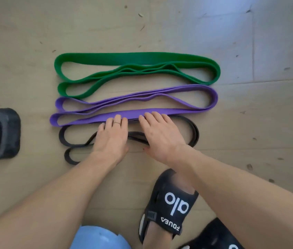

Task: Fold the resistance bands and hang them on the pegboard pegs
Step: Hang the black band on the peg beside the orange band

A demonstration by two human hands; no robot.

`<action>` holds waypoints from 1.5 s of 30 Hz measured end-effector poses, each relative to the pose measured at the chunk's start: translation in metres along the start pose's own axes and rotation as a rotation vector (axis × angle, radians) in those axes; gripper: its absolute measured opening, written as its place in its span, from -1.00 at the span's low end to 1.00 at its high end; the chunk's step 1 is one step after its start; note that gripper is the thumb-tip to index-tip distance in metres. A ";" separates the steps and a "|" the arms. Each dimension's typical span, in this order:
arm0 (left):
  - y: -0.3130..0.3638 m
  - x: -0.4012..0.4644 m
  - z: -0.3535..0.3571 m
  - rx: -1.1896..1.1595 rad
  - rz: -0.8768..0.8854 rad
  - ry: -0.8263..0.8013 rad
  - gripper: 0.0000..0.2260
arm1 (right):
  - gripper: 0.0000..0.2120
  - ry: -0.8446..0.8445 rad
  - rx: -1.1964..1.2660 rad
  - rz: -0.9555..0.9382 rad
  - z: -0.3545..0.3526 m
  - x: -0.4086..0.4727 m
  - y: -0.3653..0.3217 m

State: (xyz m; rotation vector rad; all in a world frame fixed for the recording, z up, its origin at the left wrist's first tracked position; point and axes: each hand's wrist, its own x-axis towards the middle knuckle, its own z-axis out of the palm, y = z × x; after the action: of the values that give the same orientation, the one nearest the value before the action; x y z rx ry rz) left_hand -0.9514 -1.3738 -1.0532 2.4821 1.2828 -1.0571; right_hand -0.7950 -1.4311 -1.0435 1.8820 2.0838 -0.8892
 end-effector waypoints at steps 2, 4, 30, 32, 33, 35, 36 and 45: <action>-0.003 0.006 0.019 0.084 0.058 0.139 -0.48 | -0.32 0.025 -0.057 -0.022 0.018 0.011 -0.007; -0.006 0.011 0.030 0.093 0.093 0.264 -0.57 | -0.46 0.092 -0.106 -0.022 0.031 0.016 -0.010; 0.004 0.004 0.016 0.064 0.194 0.231 -0.60 | -0.74 -0.012 -0.221 -0.068 0.005 0.012 0.011; 0.005 -0.004 0.004 0.048 0.230 0.200 -0.58 | -0.70 -0.044 -0.200 -0.069 0.001 0.007 0.010; 0.005 -0.010 -0.002 0.037 0.262 0.179 -0.60 | -0.70 -0.057 -0.184 -0.073 -0.002 0.001 0.009; 0.008 -0.025 -0.018 -0.016 0.287 0.102 -0.72 | -0.73 -0.067 -0.115 -0.067 -0.009 -0.014 0.007; 0.008 -0.033 -0.025 -0.022 0.274 0.060 -0.75 | -0.74 -0.065 -0.065 -0.052 -0.016 -0.025 0.006; 0.025 -0.152 -0.169 -0.361 0.401 0.062 -0.74 | -0.81 0.101 0.235 0.126 -0.140 -0.168 0.003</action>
State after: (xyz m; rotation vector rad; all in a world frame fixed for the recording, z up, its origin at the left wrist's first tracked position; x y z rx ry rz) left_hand -0.9030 -1.4163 -0.8333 2.3612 0.8414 -0.5984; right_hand -0.7289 -1.4946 -0.8451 2.1908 1.9620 -1.0697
